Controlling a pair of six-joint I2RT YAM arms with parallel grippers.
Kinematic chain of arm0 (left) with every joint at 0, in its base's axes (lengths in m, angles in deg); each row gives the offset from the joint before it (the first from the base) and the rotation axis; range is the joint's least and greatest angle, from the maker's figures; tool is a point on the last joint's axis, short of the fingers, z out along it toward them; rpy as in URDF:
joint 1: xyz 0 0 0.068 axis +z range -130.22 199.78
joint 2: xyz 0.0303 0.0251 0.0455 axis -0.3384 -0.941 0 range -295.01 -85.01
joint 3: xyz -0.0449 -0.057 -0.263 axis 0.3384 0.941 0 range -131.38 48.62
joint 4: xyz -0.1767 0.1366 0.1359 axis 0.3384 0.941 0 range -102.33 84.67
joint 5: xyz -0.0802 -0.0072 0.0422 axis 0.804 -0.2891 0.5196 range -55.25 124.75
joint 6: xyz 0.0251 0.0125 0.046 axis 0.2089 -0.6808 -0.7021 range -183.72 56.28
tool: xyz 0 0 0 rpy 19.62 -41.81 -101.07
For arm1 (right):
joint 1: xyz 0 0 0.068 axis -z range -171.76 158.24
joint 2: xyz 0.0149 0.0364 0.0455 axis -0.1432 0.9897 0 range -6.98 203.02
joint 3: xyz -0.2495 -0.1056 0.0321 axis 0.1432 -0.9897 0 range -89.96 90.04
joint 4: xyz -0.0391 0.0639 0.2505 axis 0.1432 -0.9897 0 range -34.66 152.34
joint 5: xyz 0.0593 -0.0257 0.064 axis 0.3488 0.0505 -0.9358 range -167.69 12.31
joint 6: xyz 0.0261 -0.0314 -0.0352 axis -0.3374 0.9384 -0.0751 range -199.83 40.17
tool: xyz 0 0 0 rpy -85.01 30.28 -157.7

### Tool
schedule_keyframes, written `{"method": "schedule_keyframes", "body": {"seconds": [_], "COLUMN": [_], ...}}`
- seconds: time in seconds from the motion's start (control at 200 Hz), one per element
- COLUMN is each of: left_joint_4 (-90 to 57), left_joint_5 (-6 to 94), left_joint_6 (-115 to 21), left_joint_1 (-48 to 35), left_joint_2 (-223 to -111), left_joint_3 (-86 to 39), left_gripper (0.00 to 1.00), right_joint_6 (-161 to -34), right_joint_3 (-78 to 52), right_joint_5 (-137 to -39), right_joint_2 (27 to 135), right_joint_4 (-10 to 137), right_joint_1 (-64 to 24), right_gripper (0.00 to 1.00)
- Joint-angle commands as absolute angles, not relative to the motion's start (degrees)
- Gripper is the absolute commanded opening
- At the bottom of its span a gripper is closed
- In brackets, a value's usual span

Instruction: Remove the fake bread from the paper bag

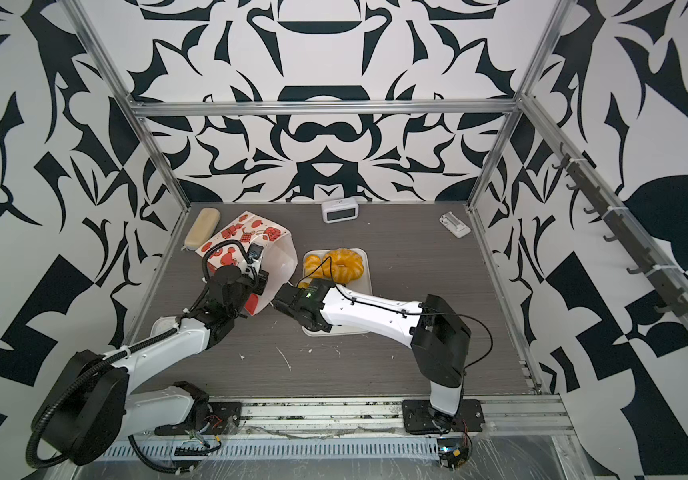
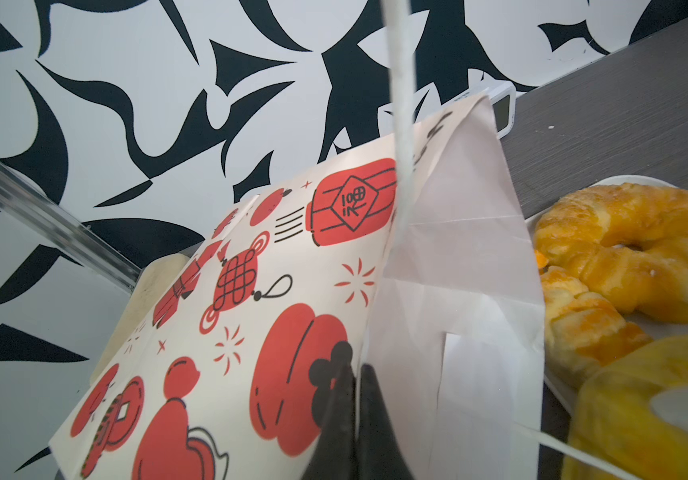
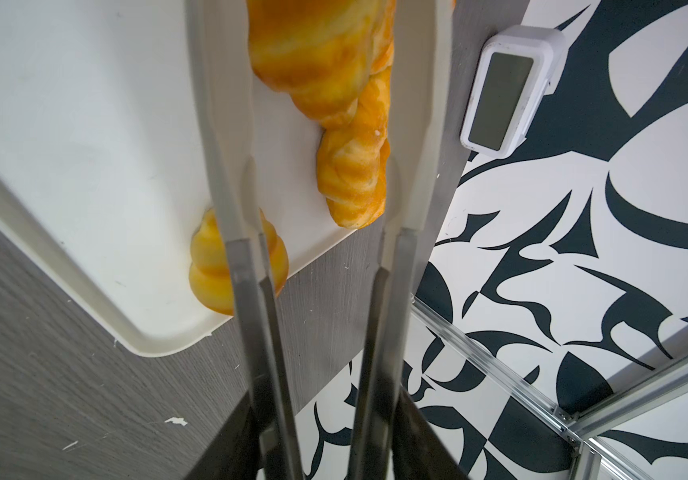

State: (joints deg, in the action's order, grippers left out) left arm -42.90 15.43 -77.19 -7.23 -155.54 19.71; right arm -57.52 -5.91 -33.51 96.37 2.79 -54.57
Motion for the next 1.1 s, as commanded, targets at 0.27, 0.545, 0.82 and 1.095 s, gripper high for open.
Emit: {"method": "schedule_keyframes", "body": {"seconds": [0.27,0.545,0.82,1.095], "left_joint_4": [-43.9,-43.7,-43.8,-43.8], "left_joint_5": [16.0,15.8,15.6,15.5], "left_joint_6": [-76.5,-76.6,-76.6,-76.5], "left_joint_1": [-6.9,-7.0,-6.9,-7.0], "left_joint_2": [-155.2,-154.4,-153.9,-153.9], "left_joint_3": [19.0,19.2,19.5,19.5], "left_gripper": [0.04,0.04,0.04,0.04], "right_joint_6": [-63.4,-63.2,-63.7,-64.1], "right_joint_3": [-4.4,-1.7,0.2,0.0], "right_joint_5": [-40.5,-44.7,-45.4,-44.6], "right_joint_2": [95.3,98.4,99.8,98.3], "right_joint_4": [-2.5,-6.0,-9.2,-10.2], "right_joint_1": [-51.6,-50.4,-50.1,-50.1], "right_gripper": [0.47,0.44,0.3,0.22]}}
